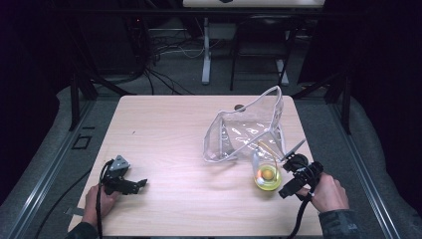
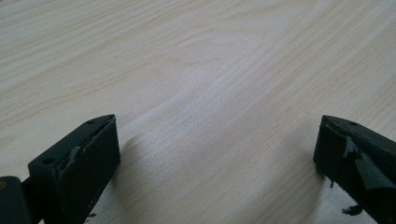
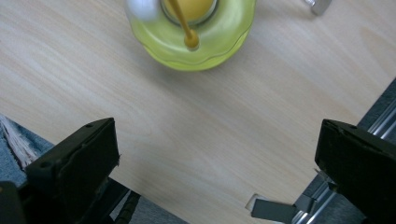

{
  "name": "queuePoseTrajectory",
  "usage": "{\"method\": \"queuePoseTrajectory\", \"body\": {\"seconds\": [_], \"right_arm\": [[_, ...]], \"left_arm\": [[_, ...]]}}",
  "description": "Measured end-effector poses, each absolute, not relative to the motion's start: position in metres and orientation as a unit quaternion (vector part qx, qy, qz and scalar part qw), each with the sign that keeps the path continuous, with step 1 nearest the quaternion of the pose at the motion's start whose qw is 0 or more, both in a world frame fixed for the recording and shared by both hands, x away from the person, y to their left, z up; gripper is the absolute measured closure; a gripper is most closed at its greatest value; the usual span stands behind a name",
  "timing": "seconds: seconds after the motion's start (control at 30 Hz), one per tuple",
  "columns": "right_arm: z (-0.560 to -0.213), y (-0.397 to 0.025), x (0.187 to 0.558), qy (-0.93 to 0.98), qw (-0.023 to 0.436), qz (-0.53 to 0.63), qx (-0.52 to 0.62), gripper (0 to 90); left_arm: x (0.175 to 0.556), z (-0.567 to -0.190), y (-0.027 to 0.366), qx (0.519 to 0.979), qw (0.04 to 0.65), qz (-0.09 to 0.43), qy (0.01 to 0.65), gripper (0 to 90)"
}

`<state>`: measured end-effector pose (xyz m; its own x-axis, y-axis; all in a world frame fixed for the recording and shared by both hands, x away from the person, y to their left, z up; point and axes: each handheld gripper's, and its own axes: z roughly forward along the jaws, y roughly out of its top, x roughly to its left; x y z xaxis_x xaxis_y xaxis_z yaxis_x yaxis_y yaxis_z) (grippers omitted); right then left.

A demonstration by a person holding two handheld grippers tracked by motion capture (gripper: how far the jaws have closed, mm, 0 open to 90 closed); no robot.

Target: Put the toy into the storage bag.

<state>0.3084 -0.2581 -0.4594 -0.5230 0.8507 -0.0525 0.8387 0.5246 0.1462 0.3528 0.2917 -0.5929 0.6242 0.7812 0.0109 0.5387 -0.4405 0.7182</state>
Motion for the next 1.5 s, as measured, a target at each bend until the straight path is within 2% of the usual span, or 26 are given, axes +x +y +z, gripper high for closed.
{"method": "queuePoseTrajectory", "body": {"seconds": [0.9, 0.97, 1.07, 1.13, 1.23, 1.33, 1.4, 1.5], "right_arm": [[-0.403, -0.216, 0.339, 0.897, 0.092, 0.065, 0.427, 1.1], [-0.401, -0.212, 0.341, 0.898, 0.094, 0.065, 0.425, 5.7], [-0.398, -0.207, 0.342, 0.904, 0.098, 0.061, 0.413, 20.1], [-0.395, -0.205, 0.342, 0.909, 0.101, 0.058, 0.401, 33.9], [-0.395, -0.201, 0.342, 0.913, 0.108, 0.046, 0.39, 44.3], [-0.396, -0.198, 0.343, 0.916, 0.112, 0.034, 0.383, 48.3], [-0.397, -0.197, 0.346, 0.919, 0.107, 0.036, 0.379, 60.1], [-0.398, -0.195, 0.347, 0.92, 0.105, 0.034, 0.377, 72.2]], "left_arm": [[0.353, -0.593, 0.292, 0.831, 0.349, 0.174, 0.397, 0.5], [0.353, -0.593, 0.292, 0.831, 0.349, 0.173, 0.397, 0.5], [0.353, -0.593, 0.292, 0.831, 0.349, 0.173, 0.397, 0.5], [0.353, -0.593, 0.292, 0.831, 0.349, 0.173, 0.397, 0.5], [0.353, -0.593, 0.292, 0.831, 0.349, 0.173, 0.397, 0.5], [0.353, -0.593, 0.292, 0.831, 0.349, 0.173, 0.397, 0.5], [0.353, -0.593, 0.292, 0.831, 0.349, 0.173, 0.397, 0.5], [0.353, -0.593, 0.292, 0.831, 0.349, 0.173, 0.397, 0.5]]}}
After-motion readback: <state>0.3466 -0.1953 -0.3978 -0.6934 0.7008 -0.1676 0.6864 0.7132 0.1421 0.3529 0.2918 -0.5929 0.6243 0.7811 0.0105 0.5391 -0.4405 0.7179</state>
